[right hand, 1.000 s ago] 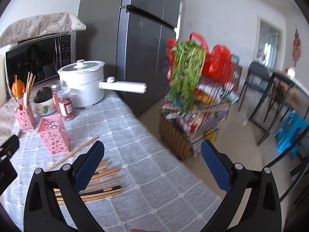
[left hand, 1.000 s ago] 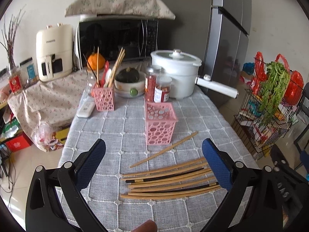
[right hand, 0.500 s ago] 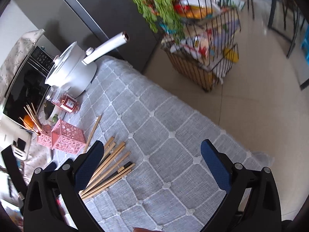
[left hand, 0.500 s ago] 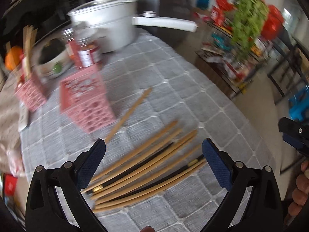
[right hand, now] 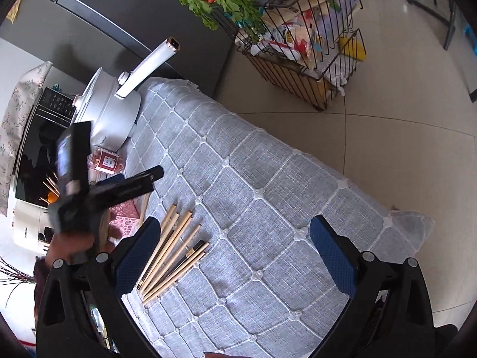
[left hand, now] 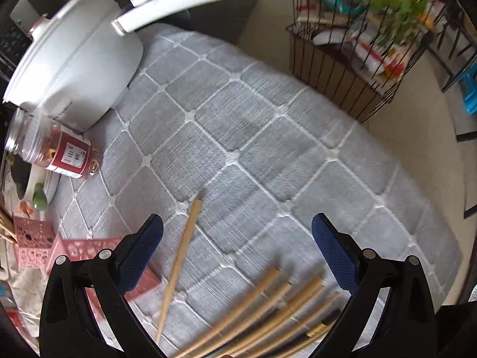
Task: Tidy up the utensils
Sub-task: 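Lower the left tool onto the pile and grasp one wooden chopstick, then grasp a wooden chopstick with the right tool while the left tool holds its chopstick raised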
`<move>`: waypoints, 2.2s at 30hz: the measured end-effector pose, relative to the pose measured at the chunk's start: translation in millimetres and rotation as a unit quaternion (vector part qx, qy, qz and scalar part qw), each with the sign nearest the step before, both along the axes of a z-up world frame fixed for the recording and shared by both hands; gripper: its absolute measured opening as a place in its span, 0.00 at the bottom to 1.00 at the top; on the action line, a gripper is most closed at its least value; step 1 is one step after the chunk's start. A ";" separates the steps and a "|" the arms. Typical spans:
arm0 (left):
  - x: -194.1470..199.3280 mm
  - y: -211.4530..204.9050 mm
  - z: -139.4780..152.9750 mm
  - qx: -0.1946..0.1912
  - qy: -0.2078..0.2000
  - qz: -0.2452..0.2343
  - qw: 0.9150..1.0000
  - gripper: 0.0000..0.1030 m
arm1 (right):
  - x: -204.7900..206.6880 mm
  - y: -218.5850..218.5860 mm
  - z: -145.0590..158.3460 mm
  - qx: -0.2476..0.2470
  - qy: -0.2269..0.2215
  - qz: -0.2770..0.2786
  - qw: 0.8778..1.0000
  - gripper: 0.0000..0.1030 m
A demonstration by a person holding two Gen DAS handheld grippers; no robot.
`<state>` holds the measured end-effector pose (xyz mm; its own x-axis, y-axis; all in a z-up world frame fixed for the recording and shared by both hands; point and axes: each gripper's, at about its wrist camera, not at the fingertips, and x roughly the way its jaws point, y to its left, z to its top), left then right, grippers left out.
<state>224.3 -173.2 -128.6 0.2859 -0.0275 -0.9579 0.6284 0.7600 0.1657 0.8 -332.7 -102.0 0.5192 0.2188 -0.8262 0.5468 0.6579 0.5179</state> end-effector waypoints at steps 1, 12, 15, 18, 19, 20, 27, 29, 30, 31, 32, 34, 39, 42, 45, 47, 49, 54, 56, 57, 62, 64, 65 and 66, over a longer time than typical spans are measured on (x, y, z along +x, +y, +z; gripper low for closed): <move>3.3 -0.8 -5.2 0.008 0.006 -0.003 1.000 0.86 | 0.1 -0.8 -0.9 0.007 0.001 0.003 1.000 0.95; 35.8 5.5 -36.5 0.037 0.048 -0.008 0.998 0.63 | 2.1 -4.8 -3.1 0.022 0.009 0.005 1.000 0.95; 45.4 10.3 -38.2 0.026 0.071 0.000 0.997 0.63 | 2.1 -5.3 -5.6 0.020 0.016 0.006 1.000 0.95; 52.1 18.2 -39.7 0.010 0.090 0.014 0.996 0.63 | 2.5 -5.5 -8.0 0.019 0.022 0.006 1.000 0.95; 52.9 20.2 -39.6 0.004 0.092 0.018 0.996 0.63 | 2.5 -5.5 -8.2 0.018 0.024 0.005 1.000 0.95; 52.6 23.8 -39.2 -0.002 0.094 0.022 0.995 0.63 | 2.1 -5.8 -8.6 0.017 0.024 0.006 1.000 0.95; 27.1 43.0 -36.0 -0.034 0.093 0.037 0.994 0.56 | 3.5 -3.8 -9.2 0.011 0.030 0.009 0.999 0.95; 18.9 44.8 -33.4 -0.038 0.086 0.032 0.995 0.46 | 5.0 -1.4 -9.1 0.006 0.031 0.012 0.999 0.95; 13.4 45.4 -28.8 -0.040 0.079 0.032 0.996 0.36 | 5.3 -0.5 -9.3 0.004 0.032 0.013 0.999 0.95; 9.4 46.8 -27.1 -0.049 0.080 0.029 0.995 0.22 | 6.0 1.0 -9.5 -0.001 0.033 0.015 0.999 0.95; 9.5 44.0 -27.3 -0.051 0.074 0.029 0.996 0.20 | 6.8 2.6 -9.6 -0.007 0.035 0.016 0.999 0.95; 1.6 44.4 -25.9 -0.056 0.056 0.028 0.996 0.13 | 8.6 5.5 -10.1 -0.024 0.038 0.017 0.999 0.95; -21.3 54.8 -11.4 -0.088 0.008 0.025 0.996 0.06 | 17.4 13.6 -23.5 -0.045 0.065 0.020 0.997 0.94; -42.8 67.4 16.3 -0.126 -0.019 0.026 0.991 0.06 | 26.6 22.9 -32.9 -0.050 0.079 0.036 0.995 0.94; -68.1 76.4 42.9 -0.163 -0.044 0.026 0.985 0.06 | 33.6 33.9 -44.4 -0.032 0.094 0.052 0.994 0.87; -89.8 90.7 62.3 -0.189 -0.060 0.027 0.980 0.06 | 35.6 42.6 -52.7 -0.022 0.107 0.060 0.992 0.79; -118.5 109.1 84.4 -0.216 -0.086 0.029 0.972 0.06 | 39.5 53.4 -64.5 -0.016 0.128 0.059 0.990 0.65; -182.0 163.7 136.1 -0.285 -0.142 0.032 0.948 0.06 | 43.5 75.2 -79.1 -0.010 0.156 0.059 0.986 0.44; -203.9 179.5 148.2 -0.308 -0.160 0.032 0.937 0.06 | 39.1 78.7 -79.2 0.006 0.151 0.043 0.988 0.39; -210.8 185.5 154.4 -0.318 -0.166 0.032 0.933 0.06 | 37.8 79.8 -81.0 0.024 0.152 0.036 0.987 0.35; -236.7 215.6 173.5 -0.344 -0.197 0.035 0.917 0.06 | 43.0 103.6 -72.0 0.038 0.155 0.025 0.987 0.35; -242.8 227.8 182.3 -0.350 -0.209 0.040 0.912 0.06 | 50.1 115.8 -68.0 0.027 0.157 0.021 0.987 0.35; -245.0 234.3 185.0 -0.355 -0.213 0.043 0.909 0.06 | 54.0 119.3 -66.5 0.017 0.161 0.021 0.987 0.35; -245.9 240.1 187.2 -0.358 -0.218 0.048 0.907 0.06 | 58.2 124.3 -67.4 0.008 0.167 0.020 0.986 0.35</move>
<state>-21.6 66.9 58.5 0.6678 -0.5518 -0.4995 0.5462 0.8192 -0.1748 59.0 -208.4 -169.4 0.2084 0.2480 -0.9461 0.6621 0.6762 0.3231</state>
